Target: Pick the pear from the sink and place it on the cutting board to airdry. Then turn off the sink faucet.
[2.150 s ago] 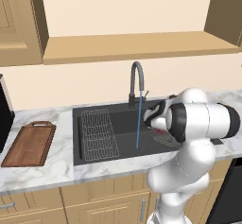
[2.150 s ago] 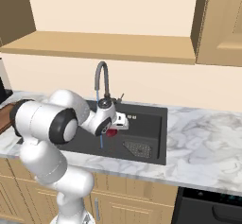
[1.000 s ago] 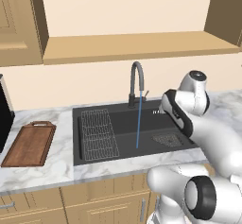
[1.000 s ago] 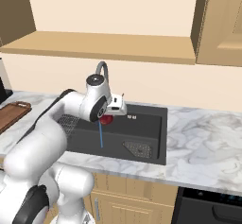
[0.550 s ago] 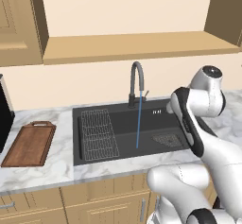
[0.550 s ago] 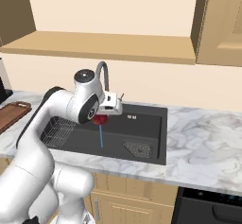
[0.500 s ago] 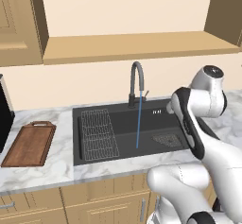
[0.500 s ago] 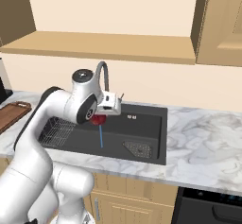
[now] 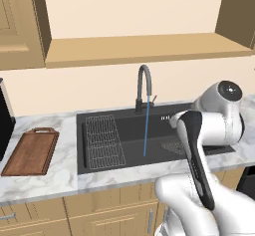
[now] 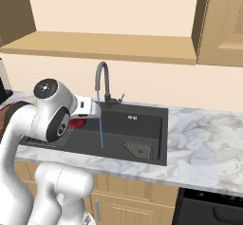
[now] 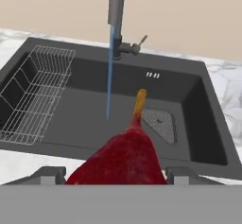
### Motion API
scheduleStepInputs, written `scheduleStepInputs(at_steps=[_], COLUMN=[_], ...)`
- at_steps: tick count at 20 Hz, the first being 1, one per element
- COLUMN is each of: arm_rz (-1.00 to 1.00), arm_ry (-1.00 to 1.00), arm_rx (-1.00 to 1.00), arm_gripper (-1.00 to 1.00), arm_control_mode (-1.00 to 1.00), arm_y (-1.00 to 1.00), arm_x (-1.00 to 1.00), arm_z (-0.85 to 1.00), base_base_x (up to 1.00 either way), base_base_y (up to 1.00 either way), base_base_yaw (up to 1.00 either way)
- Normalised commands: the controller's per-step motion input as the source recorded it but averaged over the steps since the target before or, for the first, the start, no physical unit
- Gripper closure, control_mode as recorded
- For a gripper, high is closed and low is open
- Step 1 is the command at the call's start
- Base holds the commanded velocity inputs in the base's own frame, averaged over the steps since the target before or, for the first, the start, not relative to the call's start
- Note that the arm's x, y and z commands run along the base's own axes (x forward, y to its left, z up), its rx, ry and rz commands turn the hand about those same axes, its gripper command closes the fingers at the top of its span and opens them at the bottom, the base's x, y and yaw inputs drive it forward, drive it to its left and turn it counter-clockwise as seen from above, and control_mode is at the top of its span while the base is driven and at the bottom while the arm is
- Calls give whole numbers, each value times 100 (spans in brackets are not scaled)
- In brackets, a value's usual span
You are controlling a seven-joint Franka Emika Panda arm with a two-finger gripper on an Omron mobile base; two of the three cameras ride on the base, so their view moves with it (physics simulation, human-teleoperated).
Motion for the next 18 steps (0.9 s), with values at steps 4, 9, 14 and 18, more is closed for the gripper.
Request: scheduleStepInputs(at_steps=[4, 9, 14, 18], arm_rz=[6, 2, 5, 8], arm_ry=[-8, -6, 0, -4], arm_rx=[-6, 1, 2, 0], arm_gripper=[100, 100, 100, 100], arm_control_mode=[-100, -100, -100, -100], arm_y=[74, 65, 67, 61], arm_x=[-37, -39, -32, -41], arm_z=[0, 22, 16, 0], base_base_x=[0, 0, 0, 0], base_base_y=[0, 0, 0, 0], base_base_yaw=[0, 0, 0, 0])
